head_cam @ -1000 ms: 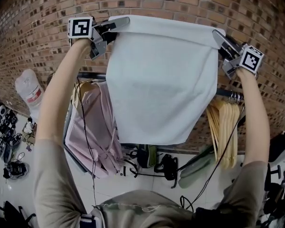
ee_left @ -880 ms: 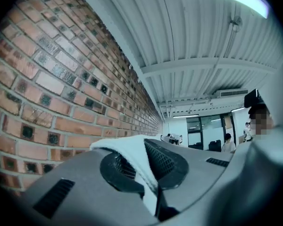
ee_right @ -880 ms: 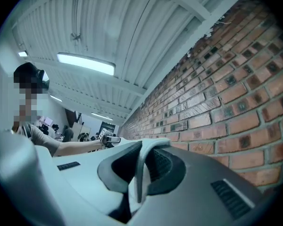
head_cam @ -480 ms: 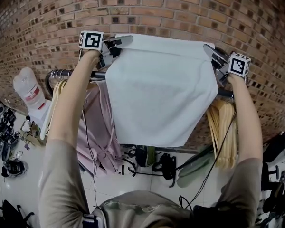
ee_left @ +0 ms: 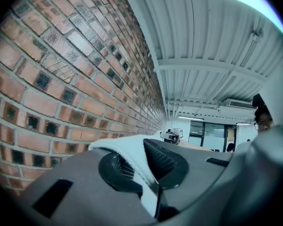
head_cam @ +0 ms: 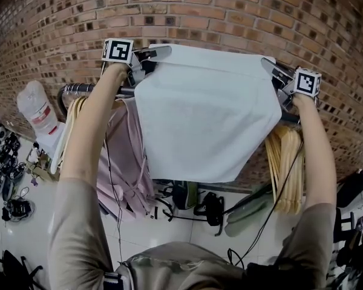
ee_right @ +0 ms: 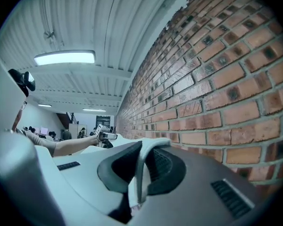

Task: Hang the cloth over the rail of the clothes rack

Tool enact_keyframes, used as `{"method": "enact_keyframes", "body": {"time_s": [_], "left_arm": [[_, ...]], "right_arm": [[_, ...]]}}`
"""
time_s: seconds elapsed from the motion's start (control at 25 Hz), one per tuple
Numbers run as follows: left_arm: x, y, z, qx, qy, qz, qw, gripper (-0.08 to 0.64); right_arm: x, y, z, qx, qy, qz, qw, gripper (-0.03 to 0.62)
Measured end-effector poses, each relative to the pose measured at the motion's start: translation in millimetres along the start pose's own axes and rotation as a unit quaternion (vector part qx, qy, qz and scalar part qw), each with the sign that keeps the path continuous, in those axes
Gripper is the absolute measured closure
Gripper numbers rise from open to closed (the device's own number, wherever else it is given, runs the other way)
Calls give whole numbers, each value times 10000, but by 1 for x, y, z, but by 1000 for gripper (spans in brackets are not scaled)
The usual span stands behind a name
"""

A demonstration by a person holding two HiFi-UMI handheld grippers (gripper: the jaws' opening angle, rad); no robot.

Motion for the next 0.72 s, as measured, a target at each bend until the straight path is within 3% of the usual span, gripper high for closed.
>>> {"method": "enact_keyframes", "body": {"time_s": [0.08,0.12,0.24,0.32,0.48,0.72], "left_arm": [[0,1,3,63,-24,0,10000,537],[0,3,4,49,12,-68,10000,502],[-3,8,10,-33,352,-278,9990,359],[-9,4,17,15,656,-108,9978,191],[-17,-5,23,-25,867,94,9962,172],[-15,-9,22,-455,1021,2,9937,172]], "right_arm": [[-1,-1,1,-11,36,2,10000,572],[0,-2,2,-45,29,23,10000,572],[2,-2,4,-226,6,65,9997,572],[3,0,6,-334,41,28,9994,572],[-1,6,9,-182,324,14,9993,572],[-1,6,17,-303,614,75,9976,572]]}}
Point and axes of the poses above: the fingertips, and each gripper's own axes: x backward along the fingers, y to its left, z out of its underside, the point moved 10 cm from there along x, backward along the fingers, and after that the axes turned 1 degree about -x, right-handed, at the moved point
